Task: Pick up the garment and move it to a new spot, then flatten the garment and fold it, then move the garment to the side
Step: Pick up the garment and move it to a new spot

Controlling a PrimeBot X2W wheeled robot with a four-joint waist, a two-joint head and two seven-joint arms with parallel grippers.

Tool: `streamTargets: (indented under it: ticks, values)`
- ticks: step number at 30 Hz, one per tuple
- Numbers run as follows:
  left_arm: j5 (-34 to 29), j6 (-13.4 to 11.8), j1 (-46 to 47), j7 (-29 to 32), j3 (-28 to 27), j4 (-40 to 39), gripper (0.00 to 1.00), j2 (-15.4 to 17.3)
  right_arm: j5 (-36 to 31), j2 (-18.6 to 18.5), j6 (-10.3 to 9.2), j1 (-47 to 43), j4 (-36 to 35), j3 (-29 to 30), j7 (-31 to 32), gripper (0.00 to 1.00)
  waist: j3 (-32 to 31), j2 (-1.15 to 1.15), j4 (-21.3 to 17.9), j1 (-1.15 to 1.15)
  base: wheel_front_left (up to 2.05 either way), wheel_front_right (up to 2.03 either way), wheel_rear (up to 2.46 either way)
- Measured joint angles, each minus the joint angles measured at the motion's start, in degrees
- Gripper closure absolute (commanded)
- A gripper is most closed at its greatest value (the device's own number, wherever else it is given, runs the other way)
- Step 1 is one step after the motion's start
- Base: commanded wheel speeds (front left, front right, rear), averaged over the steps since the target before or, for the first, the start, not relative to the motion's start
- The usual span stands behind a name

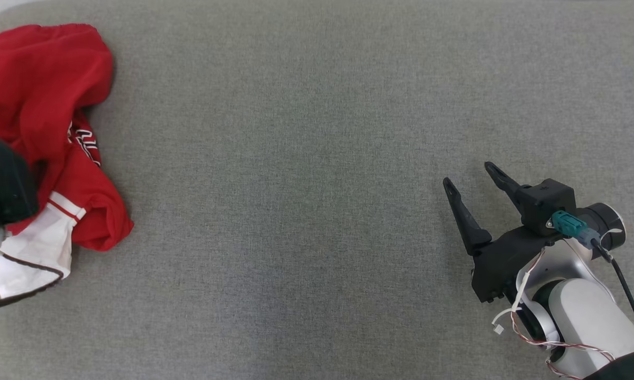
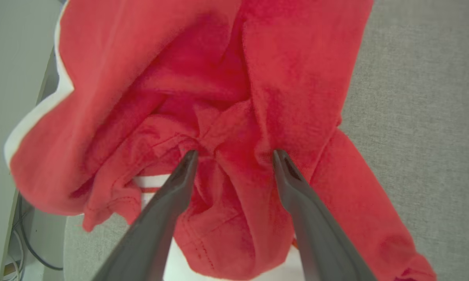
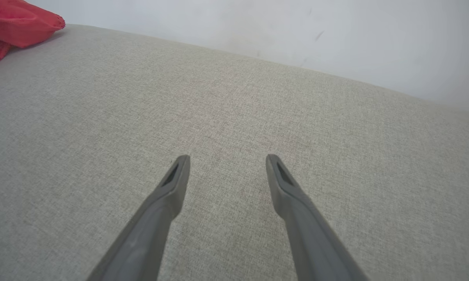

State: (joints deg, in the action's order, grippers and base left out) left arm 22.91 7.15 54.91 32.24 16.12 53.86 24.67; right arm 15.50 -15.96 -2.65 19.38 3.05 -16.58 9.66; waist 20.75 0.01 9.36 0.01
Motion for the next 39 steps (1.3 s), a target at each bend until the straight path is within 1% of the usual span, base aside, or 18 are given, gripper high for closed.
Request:
streamTargets:
  ticks: [1,2,9,16,19,23,24,27,29,33,39]
  values:
    - [0.0,0.0,0.1,-0.1,1.0,0.2,0.71,0.0,0.0,-0.1,-0.13,0.0,0.0,0.0,0.0,0.0,0.2,0.0,0.0,0.0,0.0,0.0,0.0]
    - [0.0,0.0,0.3,-0.6,1.7,0.3,1.0,-0.1,0.0,-0.1,-0.13,0.0,0.0,0.0,0.2,0.0,0.4,0.0,0.1,0.0,0.0,0.0,0.0]
    - [0.0,0.0,2.0,-3.1,5.1,0.5,1.0,0.2,0.0,-0.1,-0.36,0.1,0.6,0.2,0.4,0.0,0.5,0.0,0.7,0.0,0.0,0.0,0.0]
    - [0.9,0.0,6.1,-8.1,8.6,-0.4,1.0,0.5,0.2,0.8,-0.35,1.4,2.8,0.2,-0.4,0.0,-1.3,0.0,1.0,-0.01,0.0,0.0,0.0]
    - [3.5,0.0,8.0,-10.5,9.5,-1.9,1.0,-0.2,0.7,1.8,-0.35,1.4,4.5,0.3,-1.1,0.0,-2.6,-0.01,0.9,-0.01,0.0,0.0,0.0]
    - [5.0,0.0,9.3,-13.5,12.9,-4.8,1.0,-1.6,1.6,2.5,-0.35,1.4,6.4,1.0,-2.2,0.0,-4.5,-0.01,0.5,-0.01,0.0,0.0,0.0]
    - [7.3,0.0,9.3,-14.7,14.5,-5.9,1.0,-2.6,2.1,3.0,-0.36,1.4,7.2,1.4,-2.9,0.0,-5.6,-0.01,0.0,-0.01,0.0,0.0,0.0]
    - [8.4,0.0,9.3,-16.3,17.6,-8.3,1.0,-2.9,2.7,3.8,-0.43,1.1,8.4,1.7,-3.8,0.0,-7.0,-0.01,-0.8,-0.01,0.0,0.0,0.0]
    - [10.4,0.0,9.2,-17.3,19.9,-10.5,1.0,-3.3,3.3,4.1,-0.47,0.9,9.3,2.2,-4.5,0.0,-7.9,-0.02,-1.6,-0.01,0.0,0.0,0.0]
    - [12.8,0.0,8.4,-19.0,25.1,-15.4,1.0,-4.7,4.2,4.3,-0.89,-0.6,10.4,3.1,-5.6,0.0,-9.7,-0.01,-3.4,-0.02,0.0,0.0,0.0]
    - [16.2,0.0,2.5,-20.7,34.8,-25.4,1.0,-6.2,4.7,4.3,-1.21,-3.7,11.4,4.4,-6.9,0.0,-12.0,-0.02,-6.1,-0.02,0.0,0.0,0.0]
